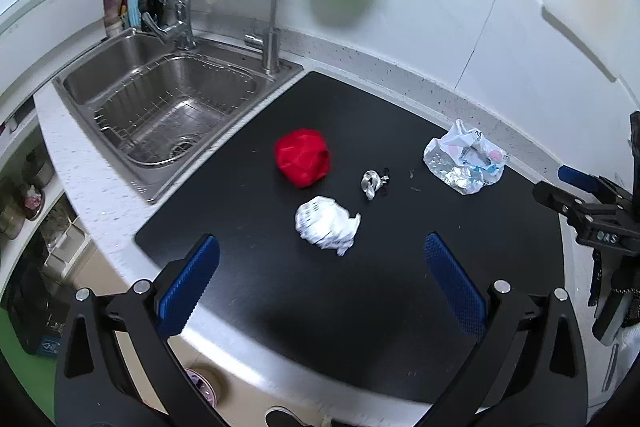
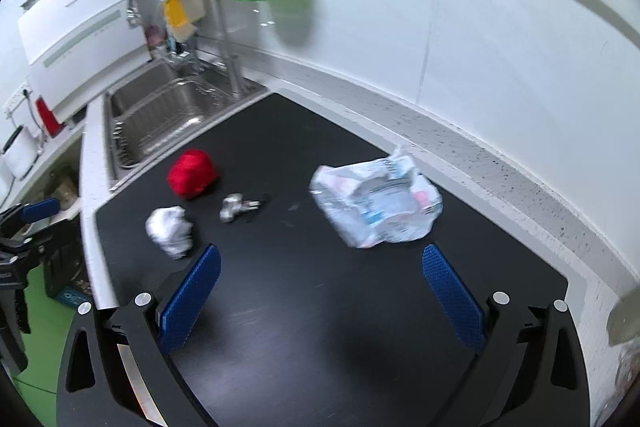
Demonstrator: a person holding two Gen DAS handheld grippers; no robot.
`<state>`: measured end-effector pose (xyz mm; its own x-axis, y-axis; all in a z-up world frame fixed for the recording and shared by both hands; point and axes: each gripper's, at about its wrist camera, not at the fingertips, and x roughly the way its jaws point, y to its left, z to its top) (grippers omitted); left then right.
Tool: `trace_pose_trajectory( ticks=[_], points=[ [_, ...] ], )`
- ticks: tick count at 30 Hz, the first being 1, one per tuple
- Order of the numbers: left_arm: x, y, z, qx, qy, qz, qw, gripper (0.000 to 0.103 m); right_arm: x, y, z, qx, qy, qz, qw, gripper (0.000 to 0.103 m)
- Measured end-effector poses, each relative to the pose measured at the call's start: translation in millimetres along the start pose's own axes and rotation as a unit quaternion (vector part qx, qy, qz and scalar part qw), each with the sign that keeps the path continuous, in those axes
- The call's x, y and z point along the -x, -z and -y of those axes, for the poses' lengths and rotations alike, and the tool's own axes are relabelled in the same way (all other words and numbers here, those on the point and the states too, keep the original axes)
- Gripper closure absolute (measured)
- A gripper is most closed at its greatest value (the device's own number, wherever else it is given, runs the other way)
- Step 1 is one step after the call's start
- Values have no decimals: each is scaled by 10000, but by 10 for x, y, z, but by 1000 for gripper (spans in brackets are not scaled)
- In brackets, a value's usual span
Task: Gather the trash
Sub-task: 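Grasp the plastic bag with the right tool while the left tool grasps the white paper ball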
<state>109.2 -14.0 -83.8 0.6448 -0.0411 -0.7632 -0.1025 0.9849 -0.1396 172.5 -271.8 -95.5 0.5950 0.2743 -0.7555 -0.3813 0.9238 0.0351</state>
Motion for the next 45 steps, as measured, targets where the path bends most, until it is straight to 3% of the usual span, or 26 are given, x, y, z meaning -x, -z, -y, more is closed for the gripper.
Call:
trace_pose_trajectory(
  ticks=[8, 12, 16, 26, 27, 38, 45],
  points=[
    [-430, -95, 179, 97, -114, -275, 9995, 3, -646, -185, 363, 212, 119, -421, 9988, 6],
    [-546, -120, 198, 176, -195, -353, 9990, 3, -933, -185, 461, 269, 476, -538, 9970, 6],
    [-638, -128, 189, 263, -274, -429, 9984, 3, -1193, -147, 525, 298, 571, -795, 9948, 6],
    [-739, -73, 111, 408, -375, -582, 9968, 3, -1456, -90, 576, 289, 332, -983, 9942, 8],
    [-742, -67, 106, 416, -382, -590, 9967, 3, -1458, -94, 581, 303, 318, -978, 9942, 20],
    [-791, -62, 84, 471, -377, -635, 9962, 3, -1360, -116, 572, 297, 83, -871, 9957, 86],
    [-870, -61, 83, 487, -356, -681, 9959, 3, -1177, -230, 522, 223, -62, -665, 9975, 91]
  ],
)
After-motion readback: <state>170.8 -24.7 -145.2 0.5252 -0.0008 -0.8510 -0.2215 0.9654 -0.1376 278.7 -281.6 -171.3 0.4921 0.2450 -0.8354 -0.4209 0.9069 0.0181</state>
